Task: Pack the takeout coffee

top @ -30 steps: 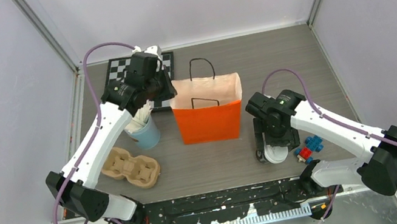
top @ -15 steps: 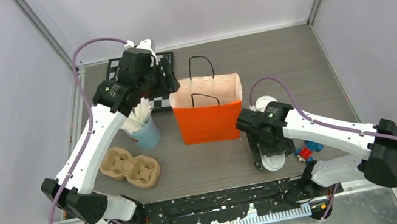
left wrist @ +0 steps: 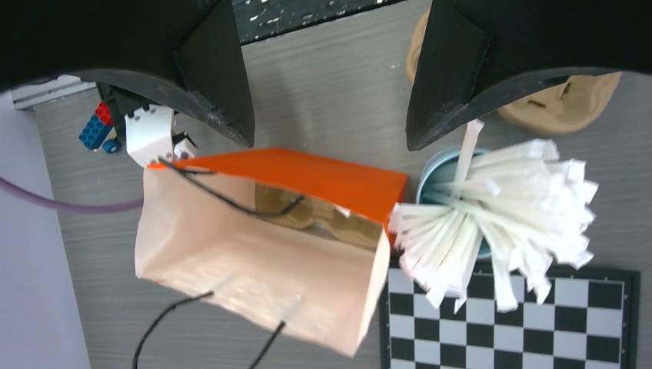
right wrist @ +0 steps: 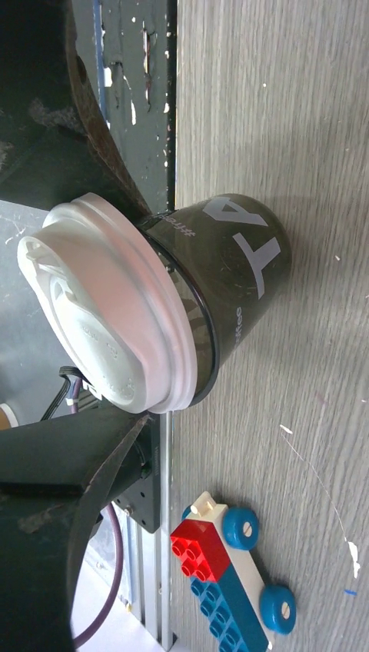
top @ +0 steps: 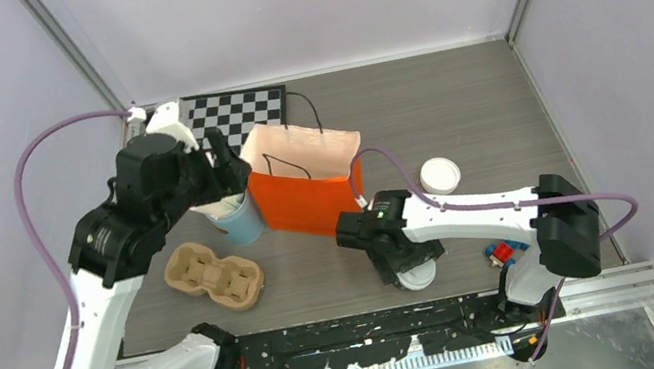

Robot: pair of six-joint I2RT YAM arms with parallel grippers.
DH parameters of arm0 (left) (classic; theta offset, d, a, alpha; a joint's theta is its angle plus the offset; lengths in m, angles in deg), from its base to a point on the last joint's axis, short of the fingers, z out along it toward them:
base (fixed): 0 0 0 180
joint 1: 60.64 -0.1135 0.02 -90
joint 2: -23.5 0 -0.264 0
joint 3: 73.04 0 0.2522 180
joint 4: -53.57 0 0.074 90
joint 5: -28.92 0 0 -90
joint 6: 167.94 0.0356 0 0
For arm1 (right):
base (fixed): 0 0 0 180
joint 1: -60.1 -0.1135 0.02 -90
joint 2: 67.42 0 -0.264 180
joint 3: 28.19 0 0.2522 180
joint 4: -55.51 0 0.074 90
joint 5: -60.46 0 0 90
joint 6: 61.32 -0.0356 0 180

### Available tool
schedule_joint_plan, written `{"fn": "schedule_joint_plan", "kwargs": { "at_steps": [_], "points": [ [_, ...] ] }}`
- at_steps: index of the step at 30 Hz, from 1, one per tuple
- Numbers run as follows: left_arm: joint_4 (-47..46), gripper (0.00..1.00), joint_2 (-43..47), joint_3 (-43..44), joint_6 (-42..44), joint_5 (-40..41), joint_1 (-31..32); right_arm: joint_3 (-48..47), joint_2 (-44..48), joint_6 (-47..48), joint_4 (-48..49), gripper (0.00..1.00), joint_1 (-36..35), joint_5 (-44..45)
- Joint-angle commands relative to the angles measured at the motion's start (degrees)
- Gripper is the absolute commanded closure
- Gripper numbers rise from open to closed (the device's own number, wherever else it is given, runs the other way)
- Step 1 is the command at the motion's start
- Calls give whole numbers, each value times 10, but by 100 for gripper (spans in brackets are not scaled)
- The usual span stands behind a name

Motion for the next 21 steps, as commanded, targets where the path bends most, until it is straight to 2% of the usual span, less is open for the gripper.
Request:
{"fn": "schedule_joint_plan", "kwargs": {
  "at_steps": [1, 10, 21],
  "points": [
    [25, 27, 39, -34, -2, -3, -3, -35, -33, 1, 16, 13, -20, 23],
    [5, 31, 39, -63, -17, -79, -3, -26, -32, -2, 20, 8, -30, 43],
    [0, 32, 41, -56, -4, -78, -3, -48, 3, 25, 21, 6, -32, 46]
  ]
}}
